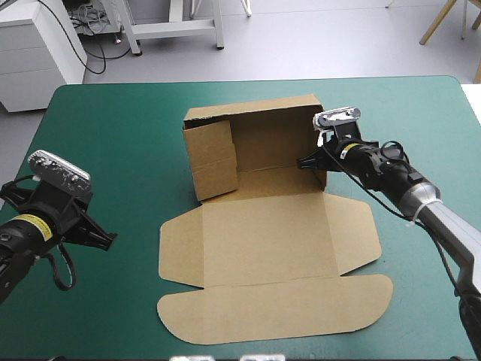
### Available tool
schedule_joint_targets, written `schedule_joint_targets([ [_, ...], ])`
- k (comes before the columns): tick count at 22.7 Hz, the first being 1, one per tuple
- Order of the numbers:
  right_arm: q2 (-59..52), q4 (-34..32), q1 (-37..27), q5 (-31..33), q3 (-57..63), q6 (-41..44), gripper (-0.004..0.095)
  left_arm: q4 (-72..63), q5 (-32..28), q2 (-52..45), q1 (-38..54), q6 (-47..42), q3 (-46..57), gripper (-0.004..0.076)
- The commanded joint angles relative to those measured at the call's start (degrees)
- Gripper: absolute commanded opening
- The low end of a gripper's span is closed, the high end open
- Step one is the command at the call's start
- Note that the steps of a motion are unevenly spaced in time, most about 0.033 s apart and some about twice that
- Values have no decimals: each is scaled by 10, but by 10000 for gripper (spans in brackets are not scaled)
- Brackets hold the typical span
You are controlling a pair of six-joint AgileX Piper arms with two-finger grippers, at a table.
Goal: Fold the box
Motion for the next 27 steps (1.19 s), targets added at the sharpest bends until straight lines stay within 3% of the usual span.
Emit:
schedule_joint_targets([
  [1,-27,-1,-3,48,-69,-7,-19,11,-23,-1,-3,-11,-13,-10],
  [5,-27,-12,-5,184,-157,45,-19,10,-22,-1,-3,-25,-13,-10],
  [6,-24,-6,-14,249,-201,51,-19,6,-21,-1,-3,-28,-13,-10],
  [8,-17,19,-37,332,-247,26,-19,4,-19,-1,-3,-28,-13,-10],
  [12,21,84,-83,434,-269,-26,-19,0,-18,-1,-3,-28,-13,-10],
  [22,170,90,-83,412,-269,-49,15,1,-31,-1,-3,-28,-13,-10],
  [25,169,90,-83,390,-270,-55,140,0,-30,-1,-3,-28,-13,-10],
  [27,164,86,-83,381,-279,-57,285,0,-30,-1,-3,-28,-13,-10],
])
